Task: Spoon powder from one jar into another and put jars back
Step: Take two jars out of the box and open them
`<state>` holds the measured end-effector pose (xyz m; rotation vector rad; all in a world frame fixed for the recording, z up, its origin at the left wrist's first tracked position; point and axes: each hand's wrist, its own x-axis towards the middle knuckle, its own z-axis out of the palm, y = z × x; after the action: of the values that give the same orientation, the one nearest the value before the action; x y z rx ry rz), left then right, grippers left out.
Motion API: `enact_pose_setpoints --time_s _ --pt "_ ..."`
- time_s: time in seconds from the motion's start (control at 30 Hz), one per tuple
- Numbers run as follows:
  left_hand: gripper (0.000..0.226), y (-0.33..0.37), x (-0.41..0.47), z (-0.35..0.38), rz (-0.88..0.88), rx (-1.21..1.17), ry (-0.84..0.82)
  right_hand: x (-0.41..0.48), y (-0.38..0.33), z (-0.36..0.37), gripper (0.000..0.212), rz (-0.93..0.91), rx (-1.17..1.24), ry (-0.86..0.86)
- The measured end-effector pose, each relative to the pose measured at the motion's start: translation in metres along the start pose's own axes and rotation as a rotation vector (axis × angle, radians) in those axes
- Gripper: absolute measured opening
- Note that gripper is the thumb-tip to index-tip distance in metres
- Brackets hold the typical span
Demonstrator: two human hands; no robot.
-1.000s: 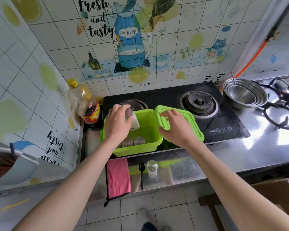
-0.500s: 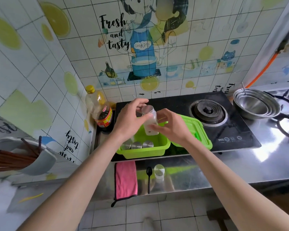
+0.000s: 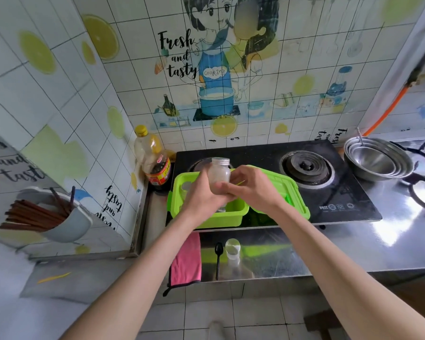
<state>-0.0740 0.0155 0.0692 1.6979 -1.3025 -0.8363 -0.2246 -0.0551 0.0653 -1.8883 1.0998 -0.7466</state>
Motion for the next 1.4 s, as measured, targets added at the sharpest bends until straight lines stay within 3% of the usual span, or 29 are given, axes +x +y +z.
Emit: enact_pose_setpoints --time_s 0.1,0.23,0.47,0.6,0.9,1.0,1.1,1.13,1.2,1.27,1.4 --pt "0.06 0.0 -0.009 0.008 -0.001 0.098 0.146 -0.005 -0.007 -0.003 0.052 -0.005 -0.049 0.009" --pt "0.056 -0.003 -0.023 0.014 0.021 0.261 0.119 -0.011 -0.026 -0.016 0.064 0.01 -0.242 0.154" --pt "0.053 0.01 -0.042 0.026 0.151 0.349 0.225 -0.02 -0.049 -0.018 0.054 0.028 -0.51 0.08" --pt "0.051 0.013 -0.045 0.026 0.148 0.295 0.225 -0.022 -0.049 -0.021 0.048 -0.007 -0.456 0.049" --pt "0.045 0.016 -0.047 0.011 0.199 0.164 0.055 -0.038 -0.052 -0.02 0.045 -0.141 -0.338 0.057" --pt "0.027 0.015 -0.049 0.005 0.184 -0.045 -0.053 -0.041 -0.052 -0.025 0.038 -0.212 -0.188 -0.046" --pt "0.022 0.008 -0.051 0.001 0.164 -0.069 -0.062 -0.04 -0.049 -0.035 0.024 -0.213 -0.066 -0.265" --pt "0.025 0.005 -0.051 0.0 0.148 -0.064 -0.051 -0.038 -0.049 -0.04 0.024 -0.183 -0.061 -0.34" --pt "0.025 -0.001 -0.052 -0.001 0.106 -0.055 -0.02 -0.035 -0.052 -0.049 0.047 -0.123 -0.088 -0.438" --pt "0.026 -0.007 -0.052 -0.003 0.088 -0.025 -0.013 -0.031 -0.055 -0.055 0.068 -0.104 -0.173 -0.431" --pt "0.034 -0.013 -0.05 -0.007 0.089 0.092 -0.03 -0.026 -0.064 -0.046 0.06 -0.032 -0.304 -0.335"
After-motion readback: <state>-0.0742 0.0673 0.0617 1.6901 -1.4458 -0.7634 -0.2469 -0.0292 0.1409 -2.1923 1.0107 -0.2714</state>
